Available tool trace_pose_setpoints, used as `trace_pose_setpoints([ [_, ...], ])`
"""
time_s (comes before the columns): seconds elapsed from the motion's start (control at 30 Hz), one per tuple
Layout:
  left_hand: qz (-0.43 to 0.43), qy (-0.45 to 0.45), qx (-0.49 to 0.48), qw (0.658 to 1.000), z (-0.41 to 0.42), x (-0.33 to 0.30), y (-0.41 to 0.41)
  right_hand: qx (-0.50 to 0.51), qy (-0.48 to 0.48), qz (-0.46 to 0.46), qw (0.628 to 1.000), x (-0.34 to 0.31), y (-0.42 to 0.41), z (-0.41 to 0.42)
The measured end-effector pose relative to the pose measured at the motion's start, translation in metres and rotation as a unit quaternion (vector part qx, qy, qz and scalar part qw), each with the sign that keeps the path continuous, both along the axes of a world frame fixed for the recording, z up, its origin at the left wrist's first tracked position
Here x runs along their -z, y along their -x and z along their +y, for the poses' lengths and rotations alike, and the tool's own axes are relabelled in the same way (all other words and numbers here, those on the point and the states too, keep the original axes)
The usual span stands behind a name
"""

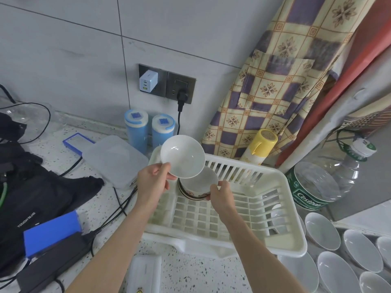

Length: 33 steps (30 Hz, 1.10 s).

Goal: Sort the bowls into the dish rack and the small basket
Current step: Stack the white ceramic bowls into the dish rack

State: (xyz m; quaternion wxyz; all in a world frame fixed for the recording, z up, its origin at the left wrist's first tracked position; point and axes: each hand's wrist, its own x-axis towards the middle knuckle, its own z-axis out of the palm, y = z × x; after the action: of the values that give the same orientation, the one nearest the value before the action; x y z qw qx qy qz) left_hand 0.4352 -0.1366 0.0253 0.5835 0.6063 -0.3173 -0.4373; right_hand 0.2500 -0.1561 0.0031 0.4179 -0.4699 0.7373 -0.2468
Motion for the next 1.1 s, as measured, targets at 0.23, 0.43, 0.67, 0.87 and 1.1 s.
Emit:
trace_pose_setpoints([
  [0.23,-0.024,-0.004,0.013,1.0,0.0,0.002,0.0,0.012,0.003,-0.039,0.999,0.002,0.004,0.003],
  [0.43,-0.057,-0.039,0.079,0.995,0.0,0.005,0.002,0.053,0.05,-0.057,0.996,-0.001,0.012,0.005],
  [0.67,-0.085,-0.089,0.163,0.979,-0.001,0.009,0.004,-0.024,0.095,-0.099,0.99,-0.017,0.017,0.006],
  [0.87,-0.083,-0.084,0.184,0.976,0.0,0.01,0.009,-0.037,0.094,-0.022,0.995,-0.025,0.014,0.005],
  [1.1,-0.119,-0.051,0.171,0.977,0.0,0.021,0.009,0.006,0.118,-0.018,0.993,-0.029,0.017,-0.001],
])
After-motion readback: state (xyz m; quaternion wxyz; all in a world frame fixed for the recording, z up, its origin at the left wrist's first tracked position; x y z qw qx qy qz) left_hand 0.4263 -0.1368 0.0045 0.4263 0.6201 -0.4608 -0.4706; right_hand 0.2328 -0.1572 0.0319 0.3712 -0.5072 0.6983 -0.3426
